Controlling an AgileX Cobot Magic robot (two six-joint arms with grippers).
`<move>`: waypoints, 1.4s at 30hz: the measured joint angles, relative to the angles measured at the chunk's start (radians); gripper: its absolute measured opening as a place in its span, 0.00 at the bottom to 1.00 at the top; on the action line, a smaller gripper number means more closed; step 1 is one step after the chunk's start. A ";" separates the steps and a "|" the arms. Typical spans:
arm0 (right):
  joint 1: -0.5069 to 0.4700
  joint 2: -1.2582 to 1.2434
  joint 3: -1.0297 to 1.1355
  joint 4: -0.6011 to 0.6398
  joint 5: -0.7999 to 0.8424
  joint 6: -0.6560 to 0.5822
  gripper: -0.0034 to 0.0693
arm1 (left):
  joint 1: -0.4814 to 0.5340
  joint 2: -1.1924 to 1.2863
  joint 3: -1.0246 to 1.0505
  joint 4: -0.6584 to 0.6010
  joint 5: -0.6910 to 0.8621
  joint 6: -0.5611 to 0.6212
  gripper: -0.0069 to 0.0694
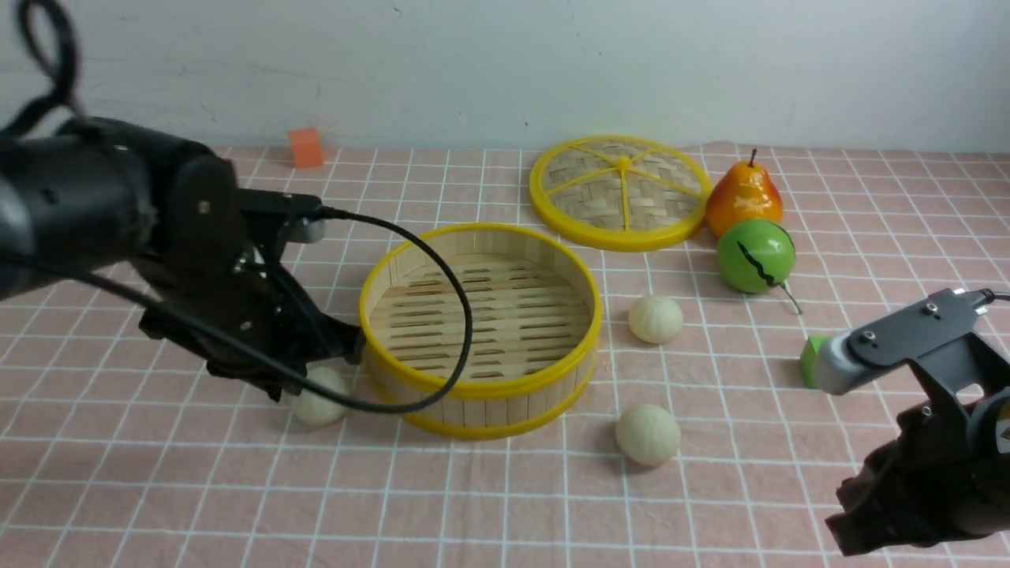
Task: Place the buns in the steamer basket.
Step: Use the left arm to grab a steamed stuffed bun, then use the left arm to put the steamed stuffed bun into the steamer
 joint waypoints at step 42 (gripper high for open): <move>0.000 0.000 0.000 0.065 -0.013 -0.040 0.11 | -0.030 0.236 -0.374 -0.199 -0.008 0.200 0.09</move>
